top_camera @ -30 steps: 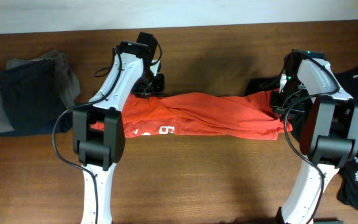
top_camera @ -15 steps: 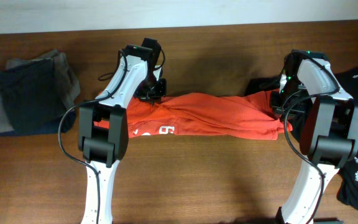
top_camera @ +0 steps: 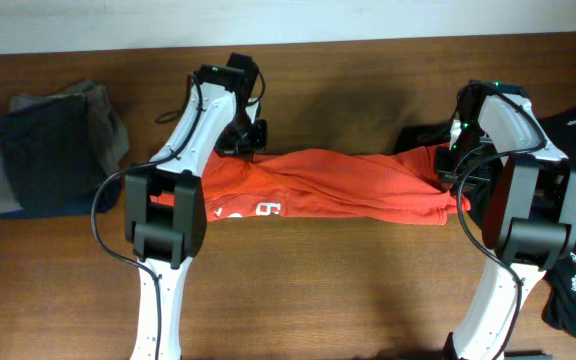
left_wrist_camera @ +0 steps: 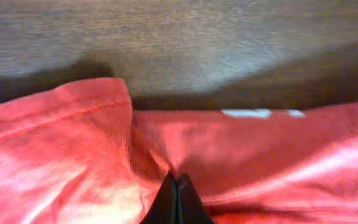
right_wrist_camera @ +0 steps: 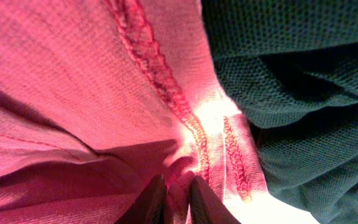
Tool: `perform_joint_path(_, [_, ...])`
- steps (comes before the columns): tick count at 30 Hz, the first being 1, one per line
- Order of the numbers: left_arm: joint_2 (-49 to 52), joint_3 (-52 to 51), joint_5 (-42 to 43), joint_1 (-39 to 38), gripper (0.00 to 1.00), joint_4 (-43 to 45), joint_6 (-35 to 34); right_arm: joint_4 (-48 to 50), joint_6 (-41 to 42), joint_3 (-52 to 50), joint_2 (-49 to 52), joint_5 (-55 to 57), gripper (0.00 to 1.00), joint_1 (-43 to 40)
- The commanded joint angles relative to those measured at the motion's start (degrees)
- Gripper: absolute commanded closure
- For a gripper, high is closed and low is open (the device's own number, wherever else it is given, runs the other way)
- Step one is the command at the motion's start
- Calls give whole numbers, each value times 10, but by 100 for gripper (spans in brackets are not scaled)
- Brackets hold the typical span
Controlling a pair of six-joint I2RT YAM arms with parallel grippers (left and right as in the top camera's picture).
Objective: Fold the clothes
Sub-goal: 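Grasp the folded red t-shirt's middle edge with the left gripper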
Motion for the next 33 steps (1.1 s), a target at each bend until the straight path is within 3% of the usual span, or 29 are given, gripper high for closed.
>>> perform_joint_path(1, [3, 59, -4, 1, 99, -39, 2, -1, 2, -5, -18, 7, 81, 1])
perform_joint_path(20, [1, 70, -21, -73, 99, -212, 58, -1, 2, -5, -18, 7, 81, 1])
perform_joint_path(31, [1, 70, -30, -117, 99, -221, 61, -3, 2, -5, -18, 7, 81, 1])
perform_joint_path(33, [1, 70, -32, -122, 88, -221, 61, -3, 2, -5, -18, 7, 81, 1])
